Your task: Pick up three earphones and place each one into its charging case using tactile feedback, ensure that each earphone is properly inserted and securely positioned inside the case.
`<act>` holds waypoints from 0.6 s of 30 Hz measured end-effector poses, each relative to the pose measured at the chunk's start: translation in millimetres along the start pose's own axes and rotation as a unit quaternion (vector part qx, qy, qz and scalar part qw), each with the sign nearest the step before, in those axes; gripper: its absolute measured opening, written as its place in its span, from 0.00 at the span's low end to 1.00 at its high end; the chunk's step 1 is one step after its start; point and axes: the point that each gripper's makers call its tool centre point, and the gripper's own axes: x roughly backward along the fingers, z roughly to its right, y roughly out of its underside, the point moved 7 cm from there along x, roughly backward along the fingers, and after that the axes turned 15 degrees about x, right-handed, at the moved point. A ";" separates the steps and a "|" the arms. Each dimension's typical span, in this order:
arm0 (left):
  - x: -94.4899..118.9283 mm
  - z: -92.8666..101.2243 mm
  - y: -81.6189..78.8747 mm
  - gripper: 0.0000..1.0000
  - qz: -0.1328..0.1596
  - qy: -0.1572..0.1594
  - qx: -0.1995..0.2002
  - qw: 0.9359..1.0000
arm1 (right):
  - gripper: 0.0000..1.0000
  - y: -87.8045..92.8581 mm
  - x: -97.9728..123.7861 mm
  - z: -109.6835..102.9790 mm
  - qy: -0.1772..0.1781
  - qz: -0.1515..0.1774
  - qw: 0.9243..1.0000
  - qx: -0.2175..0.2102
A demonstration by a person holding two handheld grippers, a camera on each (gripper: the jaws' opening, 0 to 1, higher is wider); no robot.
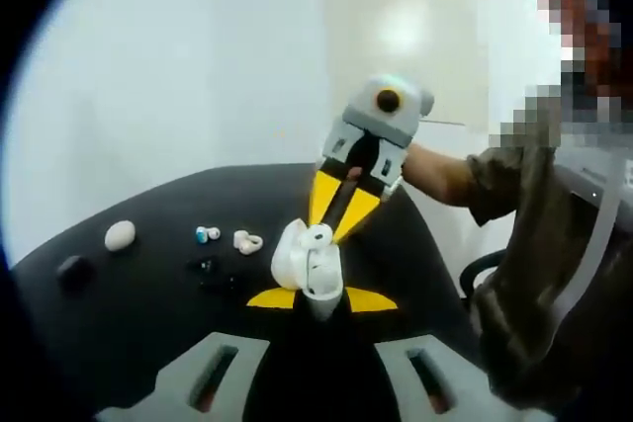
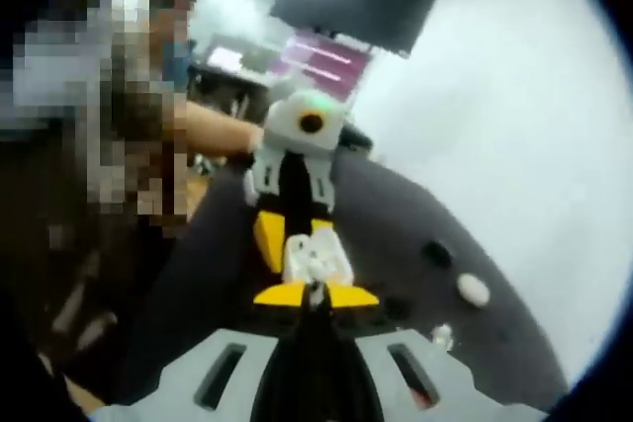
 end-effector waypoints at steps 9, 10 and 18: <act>0.1 -1.5 -0.2 0.13 0.000 0.000 0.001 1.000 | 0.07 0.3 -8.6 1.7 0.000 0.021 0.994 -0.105; 0.0 -1.5 -0.2 0.13 -0.001 0.000 0.001 1.000 | 0.07 1.5 -9.3 1.4 -0.002 0.022 0.994 -0.104; 0.1 -1.2 0.3 0.13 -0.001 0.001 -0.001 1.000 | 0.07 11.8 0.5 8.8 -0.039 0.048 0.992 -0.110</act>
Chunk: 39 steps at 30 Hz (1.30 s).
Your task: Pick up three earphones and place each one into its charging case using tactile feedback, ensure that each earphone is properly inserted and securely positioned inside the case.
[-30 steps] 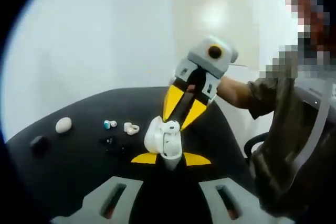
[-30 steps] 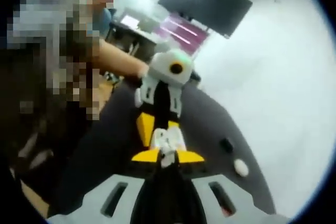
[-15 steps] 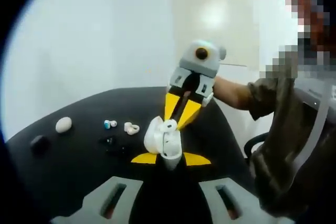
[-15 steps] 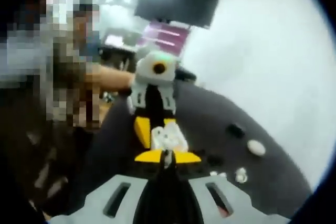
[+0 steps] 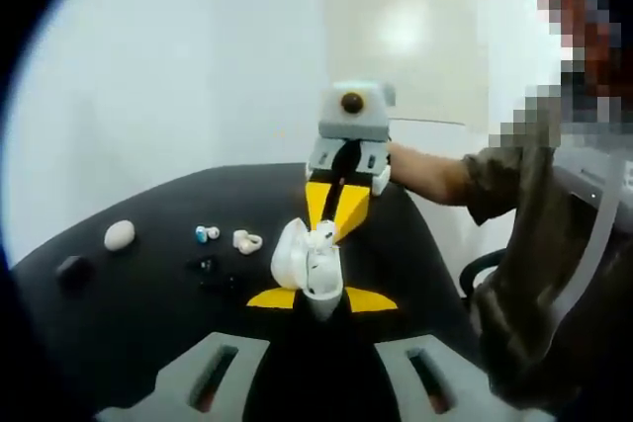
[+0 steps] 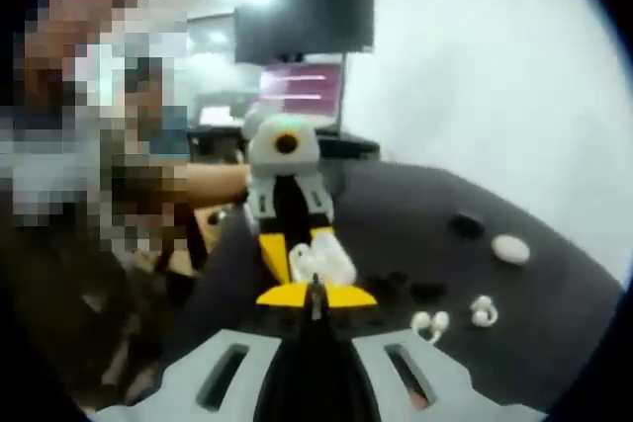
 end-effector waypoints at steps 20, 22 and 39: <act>-0.4 1.4 0.5 0.13 -0.001 -0.001 0.000 1.000 | 0.07 -2.1 -0.1 -5.2 0.008 -0.011 1.000 0.025; -0.3 1.5 0.4 0.13 0.000 -0.001 0.000 1.000 | 0.07 -2.3 1.2 -5.5 0.009 -0.012 1.000 0.028; 0.3 1.3 0.1 0.13 -0.001 0.001 0.002 1.000 | 0.18 15.3 7.9 -1.1 -0.011 0.026 0.998 -0.059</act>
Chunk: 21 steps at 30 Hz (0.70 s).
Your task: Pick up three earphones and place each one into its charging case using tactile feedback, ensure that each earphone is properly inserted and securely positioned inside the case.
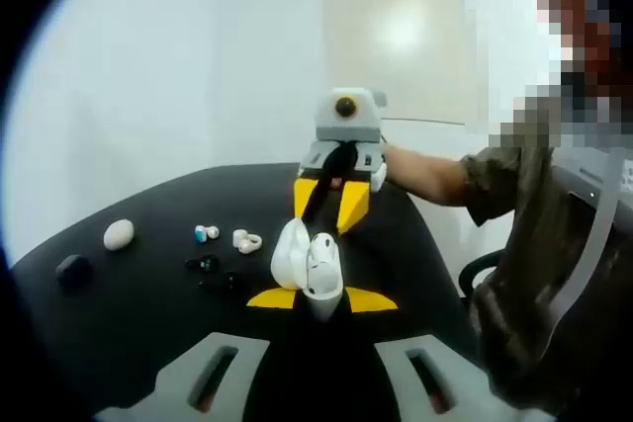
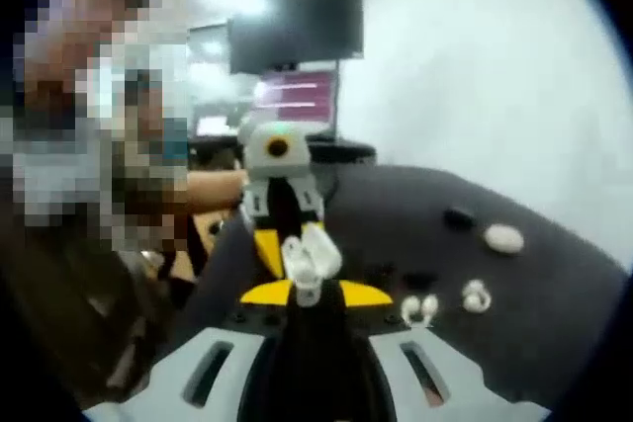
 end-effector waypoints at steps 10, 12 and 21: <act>0.1 -0.2 -0.3 0.13 0.000 0.000 0.002 1.000 | 0.20 5.4 -27.1 -2.8 -0.049 -0.022 0.999 -0.006; 0.3 -0.3 -0.2 0.13 0.000 0.000 0.002 1.000 | 0.20 5.2 -30.4 -3.2 -0.057 -0.020 0.998 -0.011; 0.3 0.8 0.2 0.14 0.000 -0.001 0.003 1.000 | 0.17 5.8 -31.8 -4.4 -0.057 -0.008 0.998 -0.025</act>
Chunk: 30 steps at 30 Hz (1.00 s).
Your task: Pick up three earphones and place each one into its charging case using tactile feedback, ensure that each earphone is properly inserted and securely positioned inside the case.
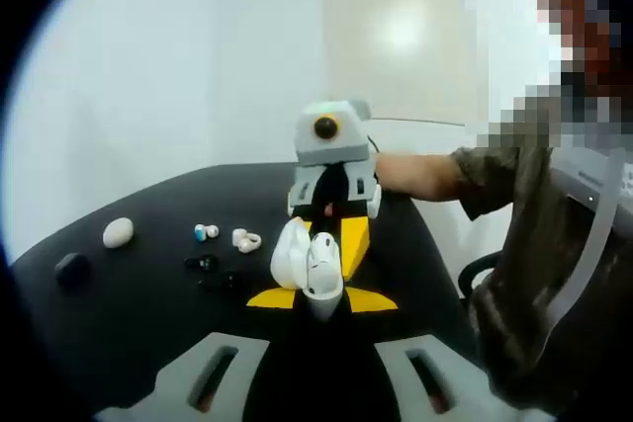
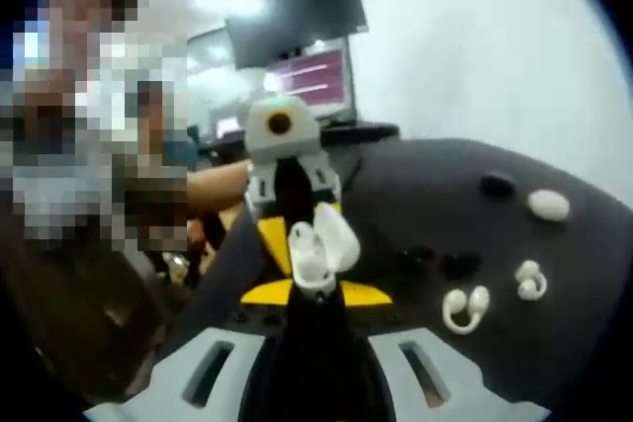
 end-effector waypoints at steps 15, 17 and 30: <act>5.2 0.9 -6.8 0.18 0.027 0.015 0.014 0.999 | 0.17 0.4 2.3 -2.8 -0.018 0.005 1.000 -0.010; 5.3 0.9 -7.4 0.20 0.030 0.017 0.020 0.999 | 0.17 -0.3 2.7 -4.6 -0.019 0.003 1.000 0.000; 4.6 1.6 -9.3 0.22 0.042 0.013 0.001 0.999 | 0.16 2.0 3.5 -1.8 -0.029 0.003 0.999 -0.029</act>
